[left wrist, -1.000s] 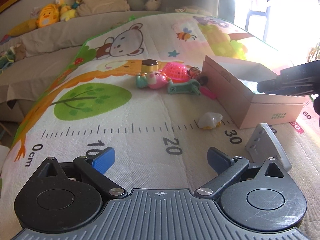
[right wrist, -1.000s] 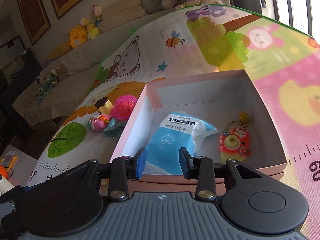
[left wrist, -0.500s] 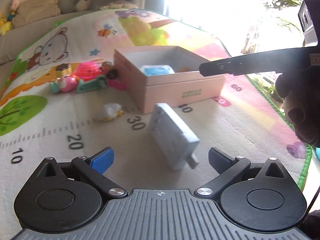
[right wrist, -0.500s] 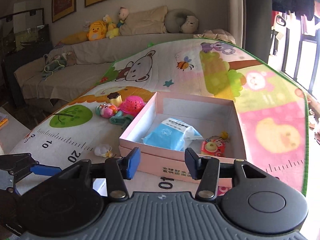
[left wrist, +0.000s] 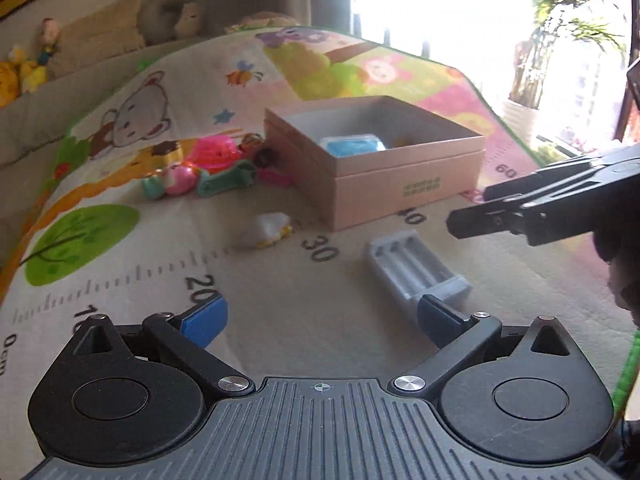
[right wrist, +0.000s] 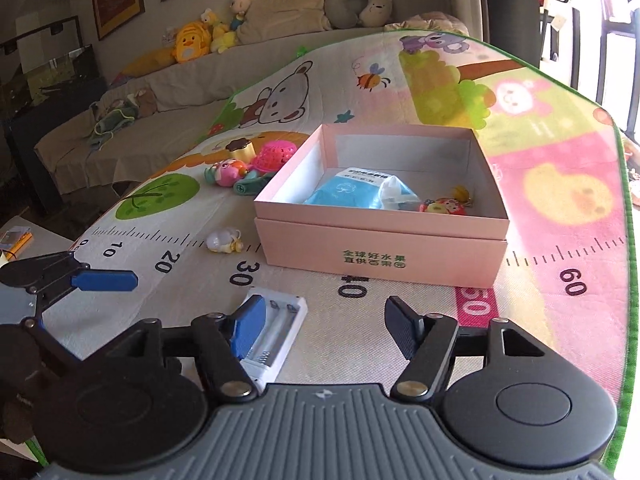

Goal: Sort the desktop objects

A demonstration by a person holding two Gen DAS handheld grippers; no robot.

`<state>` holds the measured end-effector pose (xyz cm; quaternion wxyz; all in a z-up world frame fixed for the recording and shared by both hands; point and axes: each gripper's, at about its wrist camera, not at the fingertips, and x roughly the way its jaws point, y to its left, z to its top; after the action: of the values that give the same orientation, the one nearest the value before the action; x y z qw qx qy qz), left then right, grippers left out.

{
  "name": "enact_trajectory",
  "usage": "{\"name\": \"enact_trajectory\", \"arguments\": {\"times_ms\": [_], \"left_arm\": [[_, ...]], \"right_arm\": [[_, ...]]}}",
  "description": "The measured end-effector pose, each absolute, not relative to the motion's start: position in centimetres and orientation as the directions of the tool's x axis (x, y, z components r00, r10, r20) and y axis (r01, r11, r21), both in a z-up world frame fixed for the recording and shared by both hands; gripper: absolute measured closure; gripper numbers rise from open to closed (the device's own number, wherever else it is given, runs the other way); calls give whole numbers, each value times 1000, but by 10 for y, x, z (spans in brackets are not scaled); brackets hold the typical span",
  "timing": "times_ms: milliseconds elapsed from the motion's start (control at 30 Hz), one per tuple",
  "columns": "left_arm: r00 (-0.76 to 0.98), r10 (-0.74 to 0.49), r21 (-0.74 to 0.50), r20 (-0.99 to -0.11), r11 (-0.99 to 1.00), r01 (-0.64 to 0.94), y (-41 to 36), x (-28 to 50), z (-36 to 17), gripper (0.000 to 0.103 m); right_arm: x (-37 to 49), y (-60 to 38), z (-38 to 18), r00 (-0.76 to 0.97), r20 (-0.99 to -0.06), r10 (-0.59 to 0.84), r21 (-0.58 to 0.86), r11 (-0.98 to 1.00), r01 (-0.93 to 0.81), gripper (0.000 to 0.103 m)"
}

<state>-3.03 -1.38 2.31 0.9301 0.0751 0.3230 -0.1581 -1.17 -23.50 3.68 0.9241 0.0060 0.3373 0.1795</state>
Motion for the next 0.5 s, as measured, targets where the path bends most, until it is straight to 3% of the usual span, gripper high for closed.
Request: {"name": "enact_trajectory", "arguments": {"times_ms": [167,333,500], "left_arm": [[763,-75,87,-642,982,169,18,-16,18,0],[761,-47,70,-647,990,120,24,-12,13,0],[753,-47,59,-656,992,113,22,-9,7,0]], "right_arm": [[-13,-201,18,645,-658,388,144,906,-399,29],[-20,-179,5,659,-685,312,2,905,-426,29],[-12,-199,2,713,-675,191,-93,936,-338,29]]}}
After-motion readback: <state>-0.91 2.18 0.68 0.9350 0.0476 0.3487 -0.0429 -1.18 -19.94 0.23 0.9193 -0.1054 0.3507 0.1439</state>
